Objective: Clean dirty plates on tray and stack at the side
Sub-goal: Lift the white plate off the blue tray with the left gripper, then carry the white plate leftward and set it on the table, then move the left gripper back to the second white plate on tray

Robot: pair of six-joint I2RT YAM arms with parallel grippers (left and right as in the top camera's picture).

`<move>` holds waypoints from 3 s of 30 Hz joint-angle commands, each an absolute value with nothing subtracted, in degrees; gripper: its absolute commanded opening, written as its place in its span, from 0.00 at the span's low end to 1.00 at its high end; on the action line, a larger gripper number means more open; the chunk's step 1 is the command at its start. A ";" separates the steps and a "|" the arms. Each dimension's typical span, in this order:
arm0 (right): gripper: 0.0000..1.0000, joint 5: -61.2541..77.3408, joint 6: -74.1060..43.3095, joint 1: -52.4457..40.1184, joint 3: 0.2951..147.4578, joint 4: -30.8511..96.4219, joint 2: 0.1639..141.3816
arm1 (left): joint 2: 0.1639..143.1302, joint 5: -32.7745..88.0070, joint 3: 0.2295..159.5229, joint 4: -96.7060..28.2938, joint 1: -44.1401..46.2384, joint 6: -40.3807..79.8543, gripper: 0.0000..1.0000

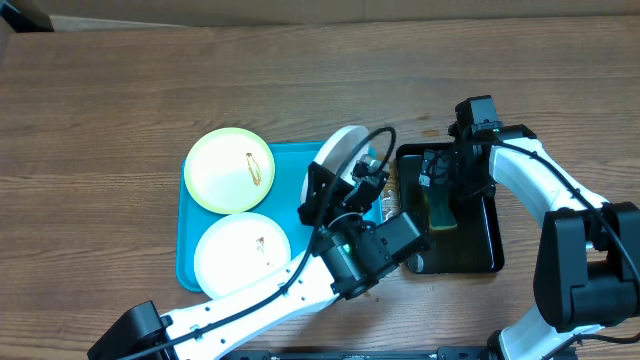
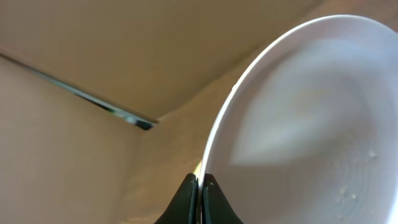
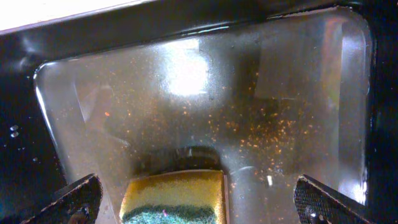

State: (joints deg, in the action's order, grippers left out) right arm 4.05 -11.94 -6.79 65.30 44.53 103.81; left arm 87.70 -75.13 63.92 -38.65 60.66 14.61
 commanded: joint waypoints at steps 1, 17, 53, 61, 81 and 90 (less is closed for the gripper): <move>1.00 3.95 -11.77 -6.63 66.43 44.14 104.36 | 85.73 -63.66 65.10 -37.19 56.86 15.90 0.04; 1.00 3.95 -11.79 -6.63 66.43 44.14 104.36 | 84.20 15.31 70.28 -33.32 -9.65 19.86 0.04; 1.00 3.95 -11.79 -6.63 66.43 44.12 104.36 | 109.38 29.58 73.45 -21.82 -42.96 18.41 1.00; 1.00 3.95 -11.77 -6.63 66.43 44.14 104.36 | 99.42 33.67 75.16 -38.30 -31.44 17.93 1.00; 1.00 3.95 -11.77 -6.63 66.43 44.14 104.36 | 95.50 14.37 74.96 -63.44 12.32 12.84 0.66; 1.00 3.95 -11.77 -6.63 66.43 44.14 104.36 | 95.55 6.63 71.64 -62.13 24.25 27.70 0.27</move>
